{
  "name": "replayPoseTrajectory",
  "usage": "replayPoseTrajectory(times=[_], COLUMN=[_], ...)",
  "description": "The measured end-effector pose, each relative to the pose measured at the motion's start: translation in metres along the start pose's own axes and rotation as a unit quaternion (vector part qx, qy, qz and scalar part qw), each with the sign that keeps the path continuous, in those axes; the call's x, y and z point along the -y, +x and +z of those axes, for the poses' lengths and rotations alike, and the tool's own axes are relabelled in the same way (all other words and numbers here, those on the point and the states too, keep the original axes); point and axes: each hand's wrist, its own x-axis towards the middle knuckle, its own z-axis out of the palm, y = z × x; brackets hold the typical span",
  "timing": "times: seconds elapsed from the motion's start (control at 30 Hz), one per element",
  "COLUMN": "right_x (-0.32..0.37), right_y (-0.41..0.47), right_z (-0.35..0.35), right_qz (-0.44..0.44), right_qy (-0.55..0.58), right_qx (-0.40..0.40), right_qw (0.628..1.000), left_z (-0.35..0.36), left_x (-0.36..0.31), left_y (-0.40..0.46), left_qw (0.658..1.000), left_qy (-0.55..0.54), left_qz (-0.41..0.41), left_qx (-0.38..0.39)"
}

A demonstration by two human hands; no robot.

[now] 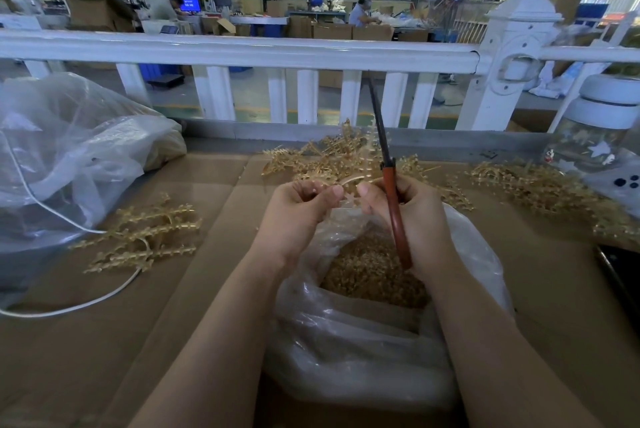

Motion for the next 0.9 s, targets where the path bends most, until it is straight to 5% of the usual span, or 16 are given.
replayPoseTrajectory(times=[0.17,0.4,0.9], right_x=[-0.006,-0.012,-0.011], right_y=[0.002,0.000,-0.002], right_z=[-0.005,-0.005,-0.005], right_qz=[-0.059,-0.099,-0.135], right_qy=[-0.128,-0.314,-0.376], right_qx=[0.000,0.076,0.041], right_qw=[0.990,0.941,0.916], left_z=[-0.010,-0.013,-0.019], left_x=[0.000,-0.004,-0.010], left_y=[0.005,0.003,0.001], left_qw=[0.993,0.995,0.998], left_qy=[0.050,0.039,-0.059], left_qz=[0.036,0.038,0.006], left_qx=[-0.100,-0.089,-0.025])
